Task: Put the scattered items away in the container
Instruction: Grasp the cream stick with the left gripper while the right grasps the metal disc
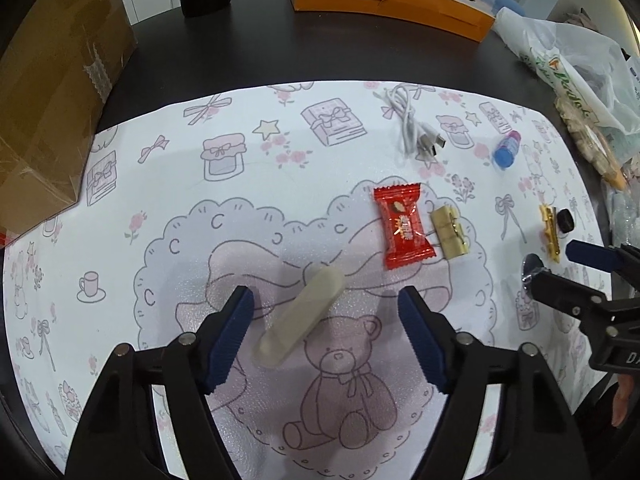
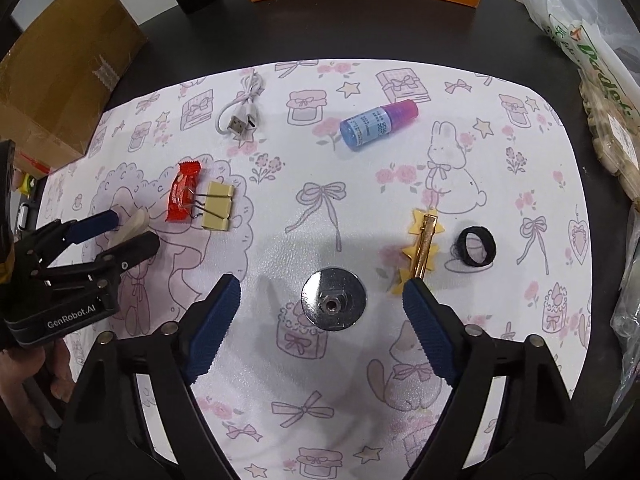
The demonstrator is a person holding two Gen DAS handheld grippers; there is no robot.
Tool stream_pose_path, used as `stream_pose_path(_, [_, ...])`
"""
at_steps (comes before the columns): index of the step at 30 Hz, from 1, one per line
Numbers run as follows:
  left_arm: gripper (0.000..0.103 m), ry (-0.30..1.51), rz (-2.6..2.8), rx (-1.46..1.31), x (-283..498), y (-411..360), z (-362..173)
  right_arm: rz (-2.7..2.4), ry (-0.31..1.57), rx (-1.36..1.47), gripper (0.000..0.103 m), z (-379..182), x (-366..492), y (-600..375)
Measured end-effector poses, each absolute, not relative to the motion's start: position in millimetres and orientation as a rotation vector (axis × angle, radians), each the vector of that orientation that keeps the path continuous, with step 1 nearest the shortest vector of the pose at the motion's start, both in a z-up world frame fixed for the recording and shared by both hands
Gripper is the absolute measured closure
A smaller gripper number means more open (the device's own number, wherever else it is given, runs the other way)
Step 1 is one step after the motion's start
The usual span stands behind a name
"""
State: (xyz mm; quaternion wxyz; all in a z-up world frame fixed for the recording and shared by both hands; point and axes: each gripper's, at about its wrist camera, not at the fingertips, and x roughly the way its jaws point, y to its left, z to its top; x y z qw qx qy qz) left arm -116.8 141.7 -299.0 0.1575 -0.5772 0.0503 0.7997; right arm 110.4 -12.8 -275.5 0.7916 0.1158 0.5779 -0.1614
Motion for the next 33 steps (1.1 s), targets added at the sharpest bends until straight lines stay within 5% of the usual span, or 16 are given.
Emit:
stream_pose_path(9, [0.059,0.254,2.306,-1.630,-112,155,-300,-0.347,1.287,0.232,0.043,-285,111,-11])
stream_pose_path(13, [0.081,0.218,2.287,-1.638,-113,156,-299,-0.345,1.291,0.221,0.056,-286,112,-10])
stream_pose_path(17, [0.086,0.194,2.263,-1.653,-114,157,-299,-0.350,1.298,0.212,0.061,-288,114,-11])
stream_pose_path(20, [0.087,0.193,2.255,-1.653,-112,161,-299,-0.359,1.296,0.208,0.074,-287,114,-12])
stream_pose_path(33, [0.087,0.189,2.236,-1.649,-101,167,-297,-0.344,1.295,0.188,0.087,-286,114,-5])
